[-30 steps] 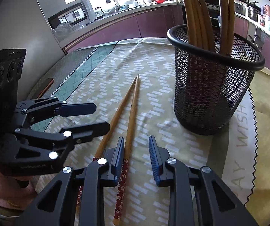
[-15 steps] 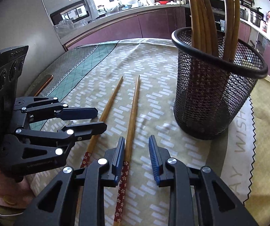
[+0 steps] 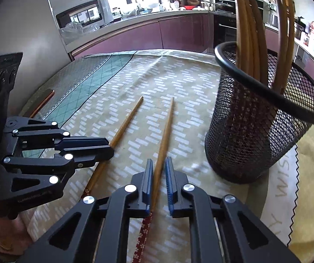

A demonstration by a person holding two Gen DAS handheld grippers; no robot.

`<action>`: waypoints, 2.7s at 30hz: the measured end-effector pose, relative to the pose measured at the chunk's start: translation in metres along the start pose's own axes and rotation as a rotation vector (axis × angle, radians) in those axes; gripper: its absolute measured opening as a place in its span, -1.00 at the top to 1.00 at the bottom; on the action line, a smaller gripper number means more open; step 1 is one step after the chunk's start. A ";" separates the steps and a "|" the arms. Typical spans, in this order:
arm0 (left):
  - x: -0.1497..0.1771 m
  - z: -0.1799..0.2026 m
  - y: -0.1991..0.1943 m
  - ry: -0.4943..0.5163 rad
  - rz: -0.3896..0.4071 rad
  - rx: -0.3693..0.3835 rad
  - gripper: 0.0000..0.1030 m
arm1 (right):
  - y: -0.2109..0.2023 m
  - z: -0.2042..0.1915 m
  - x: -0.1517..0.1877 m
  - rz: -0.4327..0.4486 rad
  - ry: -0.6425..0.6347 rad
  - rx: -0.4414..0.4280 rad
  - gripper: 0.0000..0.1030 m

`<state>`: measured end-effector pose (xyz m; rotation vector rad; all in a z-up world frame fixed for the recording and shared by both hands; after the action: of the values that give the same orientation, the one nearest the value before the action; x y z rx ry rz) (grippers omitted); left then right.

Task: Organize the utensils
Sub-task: 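Lift the chopstick upright toward the mesh cup with the right gripper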

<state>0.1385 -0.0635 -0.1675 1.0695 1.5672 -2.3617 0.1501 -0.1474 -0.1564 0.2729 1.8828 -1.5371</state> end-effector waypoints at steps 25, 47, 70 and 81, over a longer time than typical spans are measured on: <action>-0.005 -0.005 -0.001 -0.043 0.029 -0.041 0.86 | -0.031 0.006 0.002 0.059 0.072 -0.123 0.89; 0.002 0.013 0.011 0.030 -0.028 -0.023 0.76 | -0.010 -0.010 0.013 -0.017 0.000 -0.092 0.88; -0.029 0.019 -0.037 -0.034 0.109 0.078 0.86 | -0.072 0.013 -0.004 0.147 0.074 -0.166 0.89; -0.041 0.030 -0.061 -0.042 0.171 0.141 0.86 | -0.096 0.026 -0.008 0.211 0.116 -0.190 0.89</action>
<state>0.1267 -0.0717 -0.0897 1.1238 1.2569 -2.3902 0.1121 -0.1964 -0.0778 0.4660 2.0032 -1.2167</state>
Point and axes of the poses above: each gripper's, at about its wrist camera, not at the fingertips, and y roughly the way its jaws point, z to its right, x to its underside, the point moved 7 cm from there along y, roughly the way its jaws point, and after that the axes turned 9 degrees about x, right-handed, at the moved point
